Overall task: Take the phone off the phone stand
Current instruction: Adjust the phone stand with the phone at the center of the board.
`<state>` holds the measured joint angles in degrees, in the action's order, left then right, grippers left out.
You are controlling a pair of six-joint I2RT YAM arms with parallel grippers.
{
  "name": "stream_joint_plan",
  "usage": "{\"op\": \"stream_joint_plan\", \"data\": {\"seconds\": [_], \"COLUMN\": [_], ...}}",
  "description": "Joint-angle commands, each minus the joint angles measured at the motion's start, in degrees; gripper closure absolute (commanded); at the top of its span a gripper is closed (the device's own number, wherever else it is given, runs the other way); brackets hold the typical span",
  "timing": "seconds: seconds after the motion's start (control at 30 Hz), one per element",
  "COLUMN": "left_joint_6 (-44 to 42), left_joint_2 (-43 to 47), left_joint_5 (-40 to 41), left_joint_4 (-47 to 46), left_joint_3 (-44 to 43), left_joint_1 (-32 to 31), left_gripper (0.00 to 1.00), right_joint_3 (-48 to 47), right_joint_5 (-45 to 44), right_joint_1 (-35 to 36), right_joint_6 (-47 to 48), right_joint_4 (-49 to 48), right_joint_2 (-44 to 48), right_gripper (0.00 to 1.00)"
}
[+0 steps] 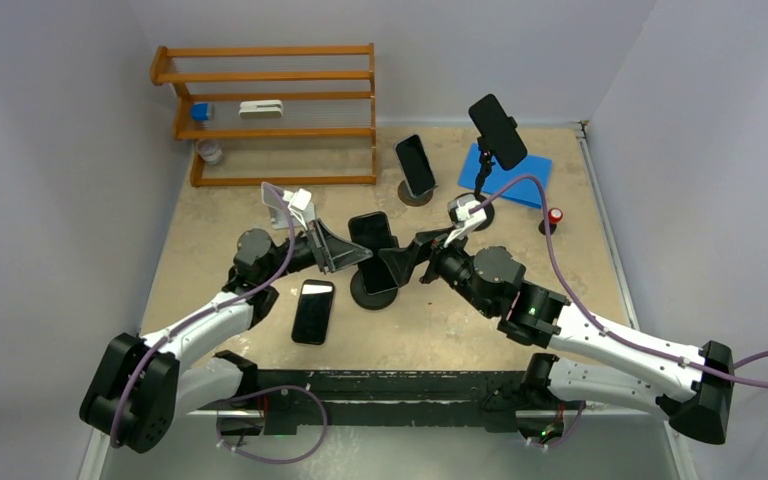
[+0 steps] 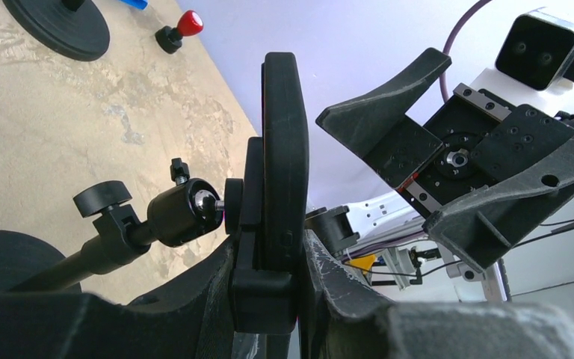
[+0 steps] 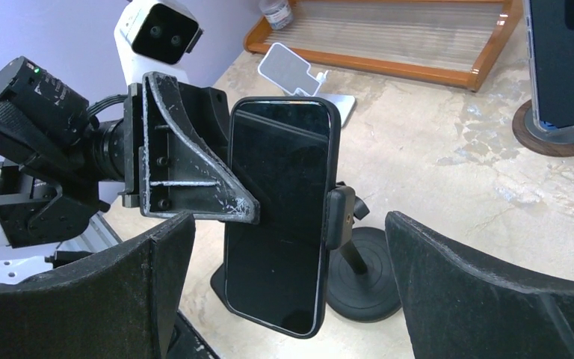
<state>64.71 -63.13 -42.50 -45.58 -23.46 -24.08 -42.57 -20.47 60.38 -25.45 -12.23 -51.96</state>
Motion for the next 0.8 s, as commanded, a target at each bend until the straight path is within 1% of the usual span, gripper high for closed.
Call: {"op": "stream_joint_plan", "data": {"seconds": [0.0, 0.07, 0.1, 0.2, 0.27, 0.37, 0.47, 0.7, 0.77], "left_joint_6": [-1.7, -3.0, -3.5, -4.6, -5.2, -6.1, -8.0, -10.7, -12.3], "left_joint_2": [1.9, 2.9, 3.3, 4.4, 5.1, 6.6, 8.8, 12.8, 14.0], "left_joint_5": [1.3, 1.4, 1.4, 1.3, 1.4, 1.9, 2.9, 5.2, 6.6], "left_joint_4": [-3.2, -0.4, 1.1, 4.2, 5.7, 8.5, 13.4, 21.8, 27.6], "left_joint_3": [0.5, 0.4, 0.5, 0.2, -0.1, -0.6, -2.2, -4.9, -7.0], "left_joint_1": [-0.6, -0.6, -0.6, -0.6, -0.6, -0.6, -0.6, -0.6, -0.6], "left_gripper": [0.95, 0.84, 0.76, 0.64, 0.59, 0.56, 0.52, 0.33, 0.29], "right_joint_3": [-0.7, -0.8, -0.9, -1.2, -1.4, -1.8, -2.3, -3.3, -3.9], "right_joint_5": [-1.9, -2.0, -2.0, -2.1, -2.3, -2.2, -2.2, -2.7, -3.2], "right_joint_1": [0.2, 0.2, 0.2, 0.2, 0.2, 0.2, 0.2, 0.2, 0.1], "right_joint_6": [1.2, 1.4, 1.5, 1.8, 2.1, 2.2, 2.4, 2.9, 2.9], "right_joint_4": [0.3, 0.7, 0.8, 0.9, 0.7, 1.0, 1.7, 3.0, 3.5], "right_joint_2": [1.1, 1.1, 1.0, 0.8, 0.7, 0.4, 0.2, 0.3, 0.1], "right_gripper": [0.01, 0.01, 0.01, 0.01, 0.01, 0.01, 0.01, 0.01, 0.01]}}
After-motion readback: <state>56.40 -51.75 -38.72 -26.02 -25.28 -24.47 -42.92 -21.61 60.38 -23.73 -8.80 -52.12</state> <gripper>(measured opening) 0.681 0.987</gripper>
